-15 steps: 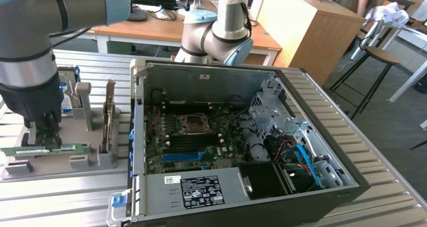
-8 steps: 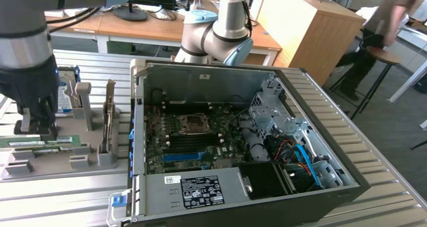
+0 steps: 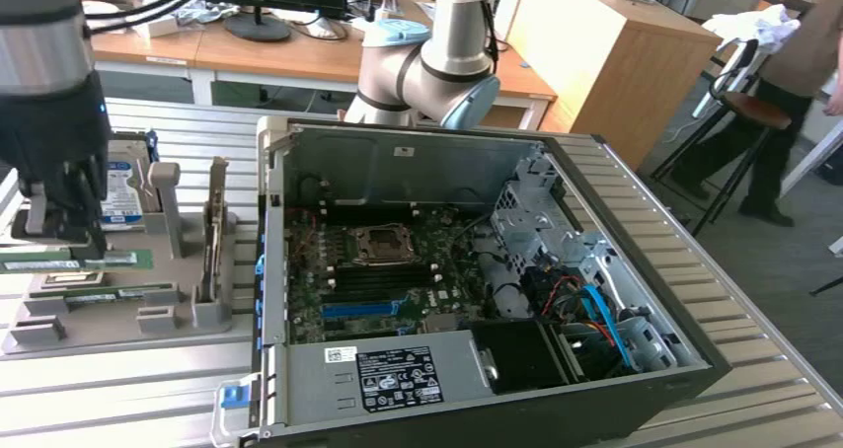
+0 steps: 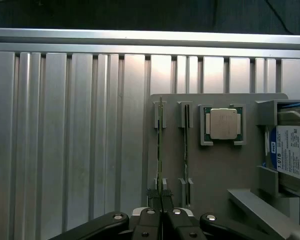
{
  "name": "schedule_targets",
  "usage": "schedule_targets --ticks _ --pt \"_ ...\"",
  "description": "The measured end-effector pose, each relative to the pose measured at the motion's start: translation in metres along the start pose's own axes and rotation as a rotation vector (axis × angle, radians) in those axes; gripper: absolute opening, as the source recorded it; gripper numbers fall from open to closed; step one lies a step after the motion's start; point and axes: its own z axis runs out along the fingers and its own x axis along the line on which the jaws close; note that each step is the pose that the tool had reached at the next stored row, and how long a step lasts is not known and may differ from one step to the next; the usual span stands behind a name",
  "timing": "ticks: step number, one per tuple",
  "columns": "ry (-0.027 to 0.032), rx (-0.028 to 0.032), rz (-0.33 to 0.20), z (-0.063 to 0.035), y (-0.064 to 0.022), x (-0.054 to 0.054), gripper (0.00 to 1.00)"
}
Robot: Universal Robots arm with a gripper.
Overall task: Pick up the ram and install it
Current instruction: 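Pick up the ram and move it above insertion slot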
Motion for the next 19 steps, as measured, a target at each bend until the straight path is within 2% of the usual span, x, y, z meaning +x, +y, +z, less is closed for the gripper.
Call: schedule_targets --ticks 11,19 --pt "0.0089 -0.0003 0.006 -0.0399 0.0009 0.000 0.11" --pt "0.0126 -0.0004 0.010 -0.0666 0.0014 0.001 0.11"
